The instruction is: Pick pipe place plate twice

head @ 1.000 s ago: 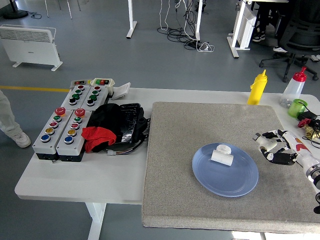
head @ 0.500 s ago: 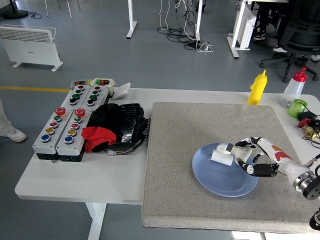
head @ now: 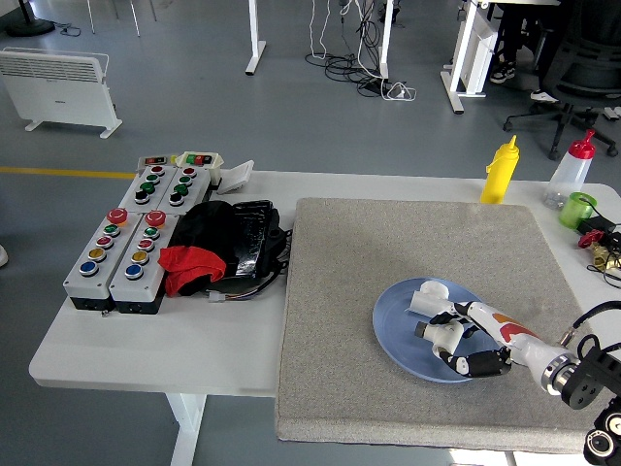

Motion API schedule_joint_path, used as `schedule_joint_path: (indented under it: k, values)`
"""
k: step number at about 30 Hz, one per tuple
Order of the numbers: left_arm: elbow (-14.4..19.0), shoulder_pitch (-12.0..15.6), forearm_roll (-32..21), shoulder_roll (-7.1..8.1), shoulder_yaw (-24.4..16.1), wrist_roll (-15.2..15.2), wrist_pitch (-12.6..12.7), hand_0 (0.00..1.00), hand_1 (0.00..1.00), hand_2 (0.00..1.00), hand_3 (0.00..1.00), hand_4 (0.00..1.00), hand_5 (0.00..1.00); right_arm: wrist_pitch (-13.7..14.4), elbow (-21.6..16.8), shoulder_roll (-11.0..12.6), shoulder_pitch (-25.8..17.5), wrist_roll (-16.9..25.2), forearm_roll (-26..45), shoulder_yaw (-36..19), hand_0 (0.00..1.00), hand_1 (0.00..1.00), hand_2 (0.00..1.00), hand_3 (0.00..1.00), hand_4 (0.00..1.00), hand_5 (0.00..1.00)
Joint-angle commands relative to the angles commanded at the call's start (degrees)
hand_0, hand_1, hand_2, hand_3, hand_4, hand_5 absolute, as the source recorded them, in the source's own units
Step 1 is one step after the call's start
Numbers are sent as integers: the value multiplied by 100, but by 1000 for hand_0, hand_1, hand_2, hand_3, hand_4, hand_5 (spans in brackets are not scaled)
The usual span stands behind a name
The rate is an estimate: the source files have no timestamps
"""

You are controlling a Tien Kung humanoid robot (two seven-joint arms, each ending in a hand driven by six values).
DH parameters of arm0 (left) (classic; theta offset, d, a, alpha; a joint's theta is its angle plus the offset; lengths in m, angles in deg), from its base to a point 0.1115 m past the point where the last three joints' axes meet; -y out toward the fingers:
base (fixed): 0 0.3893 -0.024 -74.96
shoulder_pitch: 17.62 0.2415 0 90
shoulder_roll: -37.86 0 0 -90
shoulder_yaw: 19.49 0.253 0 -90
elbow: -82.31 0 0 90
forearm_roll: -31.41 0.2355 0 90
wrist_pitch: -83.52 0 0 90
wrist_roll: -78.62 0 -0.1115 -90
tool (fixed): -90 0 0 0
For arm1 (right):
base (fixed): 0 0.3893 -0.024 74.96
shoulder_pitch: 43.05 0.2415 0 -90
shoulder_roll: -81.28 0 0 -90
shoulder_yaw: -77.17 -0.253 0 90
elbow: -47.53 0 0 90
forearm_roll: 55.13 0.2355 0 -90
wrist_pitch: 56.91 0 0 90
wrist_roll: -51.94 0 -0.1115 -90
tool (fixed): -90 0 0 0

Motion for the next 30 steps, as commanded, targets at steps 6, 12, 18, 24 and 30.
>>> schedule_joint_path:
  k: [6, 12, 18, 24, 30]
  values:
    - [-3, -5, 6, 0, 17, 3, -10, 661, 623, 519, 642, 344, 998, -210, -12, 8, 11, -71, -211, -70, 910, 803, 828, 839, 683, 266]
    - [-2, -8, 55, 0, 2, 30, -17, 660, 622, 520, 643, 345, 998, -183, -27, 0, -2, -71, -194, -155, 972, 873, 949, 930, 779, 341]
    - [-2, -6, 67, 0, 4, 40, -18, 658, 619, 518, 641, 348, 998, -231, -98, 16, -39, -135, -145, -271, 995, 893, 989, 983, 795, 326]
    - [-1, -1, 59, 0, 4, 41, -8, 656, 619, 517, 640, 353, 998, -79, -328, 21, -136, 0, 19, -693, 998, 896, 998, 993, 798, 320]
    - [3, 20, 97, 0, -23, 54, 2, 654, 618, 516, 640, 355, 998, 479, -392, -121, -374, 602, 1029, -1548, 982, 889, 998, 983, 794, 327]
